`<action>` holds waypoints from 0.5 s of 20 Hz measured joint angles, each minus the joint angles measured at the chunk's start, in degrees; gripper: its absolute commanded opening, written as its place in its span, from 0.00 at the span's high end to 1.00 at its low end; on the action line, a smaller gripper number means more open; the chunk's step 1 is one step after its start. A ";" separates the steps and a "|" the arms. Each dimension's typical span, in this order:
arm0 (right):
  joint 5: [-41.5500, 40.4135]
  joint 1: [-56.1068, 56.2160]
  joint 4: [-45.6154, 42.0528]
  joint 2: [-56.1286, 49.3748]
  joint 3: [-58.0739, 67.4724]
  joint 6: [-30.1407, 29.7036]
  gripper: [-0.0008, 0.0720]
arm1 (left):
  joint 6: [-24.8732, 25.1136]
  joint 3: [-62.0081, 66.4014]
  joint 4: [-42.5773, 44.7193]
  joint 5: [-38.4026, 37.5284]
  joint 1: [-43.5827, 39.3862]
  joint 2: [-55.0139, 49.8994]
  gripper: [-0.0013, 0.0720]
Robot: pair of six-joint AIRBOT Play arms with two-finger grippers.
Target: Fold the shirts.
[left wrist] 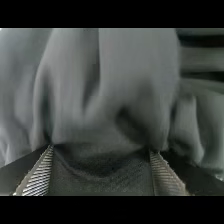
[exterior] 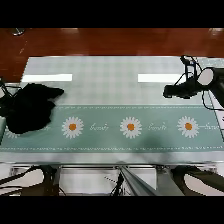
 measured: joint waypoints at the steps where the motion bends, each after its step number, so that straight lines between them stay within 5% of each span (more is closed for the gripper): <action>1: 0.00 0.00 1.03 0.00 0.00 0.11 0.14 | 1.31 0.02 -2.16 -0.09 0.26 -1.44 0.94; 5: 0.76 0.00 4.94 1.51 0.00 0.07 0.14 | 7.96 0.94 -13.35 -1.44 0.39 -2.38 0.94; 10: 1.27 0.02 6.54 10.64 0.00 -0.70 0.14 | 11.67 7.67 -24.70 1.09 -2.82 9.38 0.94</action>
